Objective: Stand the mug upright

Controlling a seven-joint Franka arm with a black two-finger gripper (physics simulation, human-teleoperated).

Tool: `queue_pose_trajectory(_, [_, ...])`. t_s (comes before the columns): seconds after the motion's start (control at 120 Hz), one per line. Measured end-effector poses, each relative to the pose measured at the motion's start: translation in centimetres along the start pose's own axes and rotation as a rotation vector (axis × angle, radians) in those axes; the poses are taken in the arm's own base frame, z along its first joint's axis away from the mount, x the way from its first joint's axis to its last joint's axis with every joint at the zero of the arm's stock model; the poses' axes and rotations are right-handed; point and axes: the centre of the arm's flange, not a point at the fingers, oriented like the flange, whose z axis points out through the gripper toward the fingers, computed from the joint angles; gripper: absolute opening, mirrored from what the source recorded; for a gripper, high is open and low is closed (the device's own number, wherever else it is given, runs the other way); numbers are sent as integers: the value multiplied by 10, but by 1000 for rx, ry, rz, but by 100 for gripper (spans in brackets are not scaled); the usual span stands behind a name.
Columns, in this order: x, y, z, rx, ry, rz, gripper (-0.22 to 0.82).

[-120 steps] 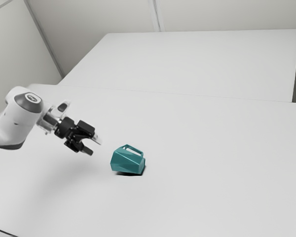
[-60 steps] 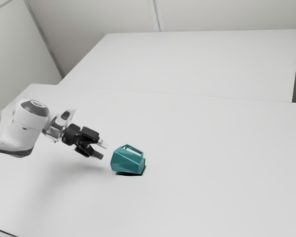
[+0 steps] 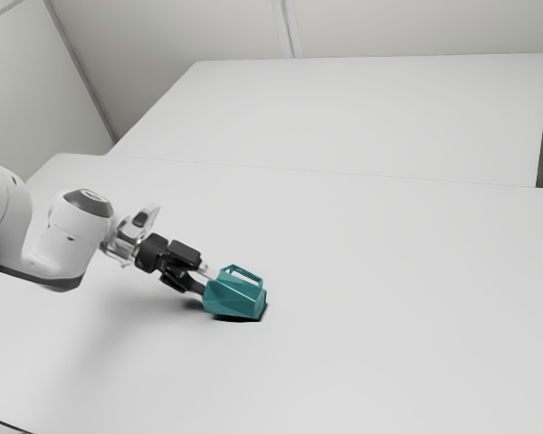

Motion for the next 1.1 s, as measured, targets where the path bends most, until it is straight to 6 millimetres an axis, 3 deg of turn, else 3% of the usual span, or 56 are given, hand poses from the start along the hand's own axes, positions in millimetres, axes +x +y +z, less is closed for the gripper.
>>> queue_pose_trajectory(0.167, [2, 2, 10, -16, -3, 16, 48])
queue_pose_trajectory(0.6, [4, 6, 29, -46, -4, 40, 15])
queue_pose_trajectory(0.875, [5, 7, 33, -60, 9, 42, -2])
queue_pose_trajectory(1.1, [8, 21, 35, -90, 20, 64, -11])
